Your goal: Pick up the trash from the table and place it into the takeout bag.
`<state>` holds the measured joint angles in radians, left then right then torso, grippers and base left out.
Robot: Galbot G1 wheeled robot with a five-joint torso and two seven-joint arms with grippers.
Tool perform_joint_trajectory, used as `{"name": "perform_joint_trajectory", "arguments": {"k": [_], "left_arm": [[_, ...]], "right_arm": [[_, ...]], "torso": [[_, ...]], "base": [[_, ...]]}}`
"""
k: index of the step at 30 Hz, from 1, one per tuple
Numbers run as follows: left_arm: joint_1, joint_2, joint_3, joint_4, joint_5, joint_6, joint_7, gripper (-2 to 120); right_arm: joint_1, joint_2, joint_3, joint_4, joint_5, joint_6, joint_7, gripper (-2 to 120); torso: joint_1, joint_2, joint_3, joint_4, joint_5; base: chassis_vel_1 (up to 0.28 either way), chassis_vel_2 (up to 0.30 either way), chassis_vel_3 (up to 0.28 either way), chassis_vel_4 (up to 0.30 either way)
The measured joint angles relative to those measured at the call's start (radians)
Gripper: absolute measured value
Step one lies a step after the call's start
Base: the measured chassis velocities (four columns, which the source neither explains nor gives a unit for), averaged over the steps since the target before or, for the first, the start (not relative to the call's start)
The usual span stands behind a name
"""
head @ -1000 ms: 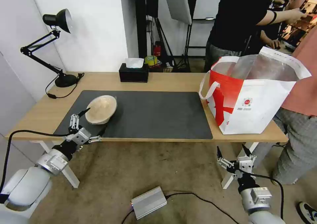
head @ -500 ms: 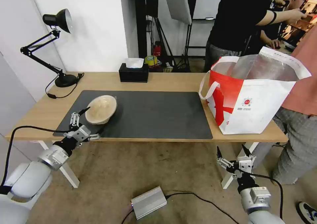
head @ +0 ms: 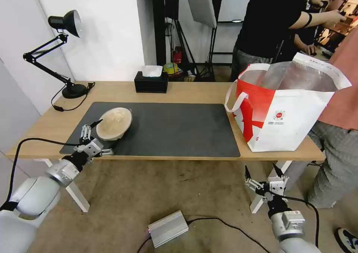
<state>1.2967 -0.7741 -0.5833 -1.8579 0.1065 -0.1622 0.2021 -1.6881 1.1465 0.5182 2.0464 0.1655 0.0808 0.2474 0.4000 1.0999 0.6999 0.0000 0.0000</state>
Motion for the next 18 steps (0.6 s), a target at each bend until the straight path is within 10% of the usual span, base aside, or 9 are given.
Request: {"name": "perform_joint_trajectory", "arguments": {"k": [18], "left_arm": [[-0.074,0.0,0.06,0.056,0.001,-0.002,0.002,100]], "right_arm": [[0.0,0.012,-0.001,-0.003,-0.006,0.0,0.0,100]], "torso": [[0.0,0.0,0.0,0.0,0.0]], "base": [[0.0,0.0,0.0,0.0]]}}
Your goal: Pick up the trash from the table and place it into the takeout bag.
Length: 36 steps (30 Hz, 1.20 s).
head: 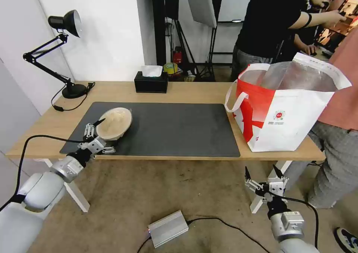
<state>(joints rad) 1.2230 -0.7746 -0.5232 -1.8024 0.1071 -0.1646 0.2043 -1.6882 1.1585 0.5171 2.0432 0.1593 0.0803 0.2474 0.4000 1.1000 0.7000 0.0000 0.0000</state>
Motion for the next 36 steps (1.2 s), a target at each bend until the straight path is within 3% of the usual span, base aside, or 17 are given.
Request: {"name": "perform_joint_trajectory", "arguments": {"k": [36], "left_arm": [[-0.099,-0.007,0.105,0.097,0.012,-0.005,0.004,100]], "right_arm": [[-0.003,0.01,-0.001,0.003,-0.008,-0.001,0.002,100]], "torso": [[0.0,0.0,0.0,0.0,0.0]], "base": [[0.0,0.0,0.0,0.0]]}}
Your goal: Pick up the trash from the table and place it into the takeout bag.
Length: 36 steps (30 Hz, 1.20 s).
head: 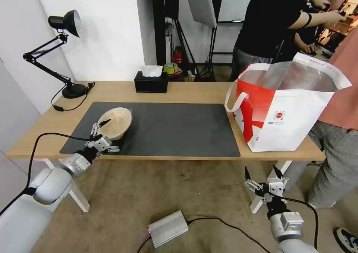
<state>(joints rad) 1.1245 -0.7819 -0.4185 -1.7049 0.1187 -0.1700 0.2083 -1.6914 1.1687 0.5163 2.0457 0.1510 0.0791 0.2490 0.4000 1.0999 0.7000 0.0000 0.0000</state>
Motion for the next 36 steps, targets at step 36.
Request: {"name": "perform_joint_trajectory", "arguments": {"k": [36], "left_arm": [[-0.084,0.001,0.064,0.121,0.021,-0.038,0.007,100]], "right_arm": [[0.001,0.01,0.003,-0.011,-0.004,-0.001,0.002,100]], "torso": [[0.0,0.0,0.0,0.0,0.0]], "base": [[0.0,0.0,0.0,0.0]]}}
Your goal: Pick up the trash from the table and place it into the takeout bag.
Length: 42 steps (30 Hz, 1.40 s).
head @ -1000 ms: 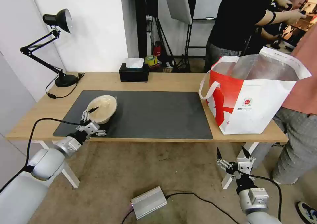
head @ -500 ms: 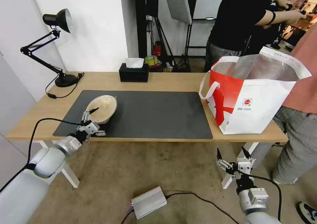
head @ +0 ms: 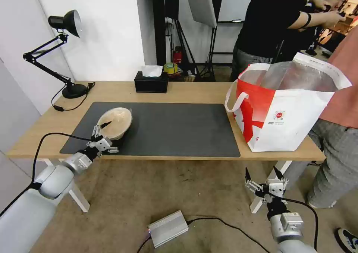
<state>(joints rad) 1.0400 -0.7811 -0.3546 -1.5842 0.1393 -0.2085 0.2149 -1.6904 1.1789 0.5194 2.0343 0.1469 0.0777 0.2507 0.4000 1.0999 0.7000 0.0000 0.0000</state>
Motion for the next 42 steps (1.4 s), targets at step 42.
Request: {"name": "perform_joint_trajectory", "arguments": {"k": [42], "left_arm": [[-0.033,-0.004,0.027,0.059,0.003,-0.007,0.002,61]], "right_arm": [[-0.003,0.009,-0.01,-0.01,-0.011,0.007,0.002,100]], "torso": [[0.0,0.0,0.0,0.0,-0.0004]], "base": [[0.0,0.0,0.0,0.0]]}}
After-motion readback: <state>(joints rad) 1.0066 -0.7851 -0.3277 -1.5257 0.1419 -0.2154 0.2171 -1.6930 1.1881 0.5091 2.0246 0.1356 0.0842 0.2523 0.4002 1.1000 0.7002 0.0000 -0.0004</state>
